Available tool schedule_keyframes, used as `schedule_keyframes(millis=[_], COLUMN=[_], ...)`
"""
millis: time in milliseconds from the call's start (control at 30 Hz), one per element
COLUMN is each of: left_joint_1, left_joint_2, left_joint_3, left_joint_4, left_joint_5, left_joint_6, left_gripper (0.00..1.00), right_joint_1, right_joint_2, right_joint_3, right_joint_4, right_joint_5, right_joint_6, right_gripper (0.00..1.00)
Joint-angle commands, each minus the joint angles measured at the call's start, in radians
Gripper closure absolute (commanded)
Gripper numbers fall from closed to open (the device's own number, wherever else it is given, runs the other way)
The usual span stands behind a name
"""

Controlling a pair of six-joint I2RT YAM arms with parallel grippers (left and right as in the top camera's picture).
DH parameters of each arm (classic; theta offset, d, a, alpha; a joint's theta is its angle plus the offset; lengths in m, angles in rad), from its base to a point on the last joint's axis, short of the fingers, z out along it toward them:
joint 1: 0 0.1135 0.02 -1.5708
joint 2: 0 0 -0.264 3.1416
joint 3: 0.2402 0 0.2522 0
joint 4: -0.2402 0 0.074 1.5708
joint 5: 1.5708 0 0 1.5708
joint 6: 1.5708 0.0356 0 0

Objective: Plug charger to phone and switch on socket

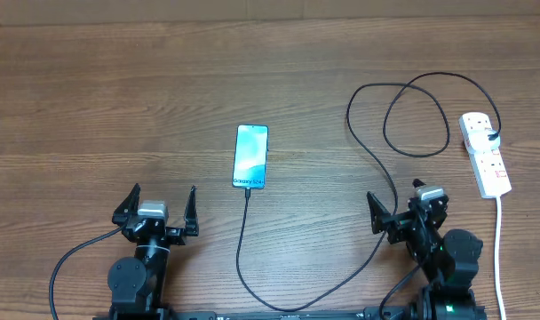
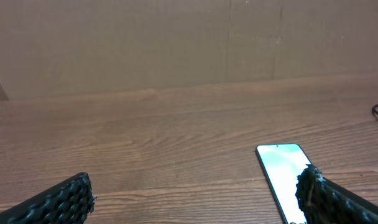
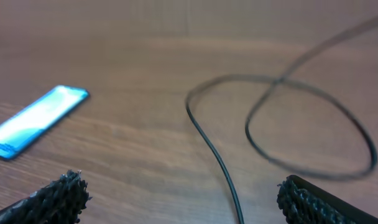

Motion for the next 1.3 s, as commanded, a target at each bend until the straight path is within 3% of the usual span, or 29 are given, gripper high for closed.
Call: schedule_keyframes(millis=[0,433,1267], left_joint_1=[0.006,0.006,0.006], left_joint_2=[-0.011,-0.011,-0.011], left_joint_3=[-0.003,-0.003,-0.003], left_joint_4=[-0.002,-0.002,-0.002], left_joint_5=[-0.009,-0.009,-0.009], left_joint_6=[0.019,0.019,0.019], left_gripper=[0.00,0.00,0.00], right_joint_1=[0.035,0.053,0.054], right_joint_2=[-0.069,-0.285,-0.284], right_joint_3=[-0.011,-0.011,-0.011], right_joint_4=[0.005,0.006,0.008], right_joint_5=[0.002,0.001,0.001], right_joint_6=[0.002,0.002,0.002], right_gripper=[0.00,0.00,0.00])
